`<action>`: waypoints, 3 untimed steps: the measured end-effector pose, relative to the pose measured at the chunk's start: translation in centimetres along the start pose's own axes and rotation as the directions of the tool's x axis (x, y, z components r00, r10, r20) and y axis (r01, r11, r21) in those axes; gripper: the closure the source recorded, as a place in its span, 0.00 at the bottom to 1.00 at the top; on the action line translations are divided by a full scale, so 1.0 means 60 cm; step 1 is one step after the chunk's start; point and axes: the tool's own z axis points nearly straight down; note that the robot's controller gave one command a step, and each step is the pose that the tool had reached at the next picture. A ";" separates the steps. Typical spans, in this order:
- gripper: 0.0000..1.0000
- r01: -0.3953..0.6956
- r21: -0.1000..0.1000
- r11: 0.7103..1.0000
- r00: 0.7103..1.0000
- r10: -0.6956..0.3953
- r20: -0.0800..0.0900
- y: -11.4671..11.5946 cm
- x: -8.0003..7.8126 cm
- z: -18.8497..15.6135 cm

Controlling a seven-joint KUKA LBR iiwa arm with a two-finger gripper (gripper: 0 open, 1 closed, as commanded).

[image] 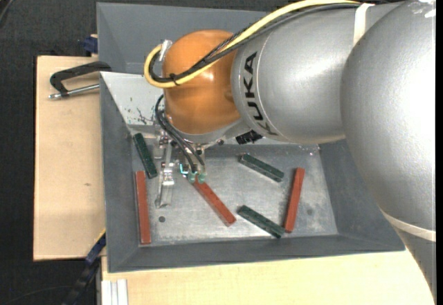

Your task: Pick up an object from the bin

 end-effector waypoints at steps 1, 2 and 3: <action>0.00 0.034 0.005 0.999 0.999 -0.034 0.001 -0.148 -0.047 0.171; 0.00 0.026 0.000 1.000 1.000 -0.026 0.007 -0.177 -0.013 0.110; 0.00 -0.056 -0.002 0.998 0.998 0.056 0.007 -0.158 -0.003 0.108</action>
Offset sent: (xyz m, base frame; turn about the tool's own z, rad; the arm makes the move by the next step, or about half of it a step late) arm 0.0280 -0.0841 -0.0989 -0.0389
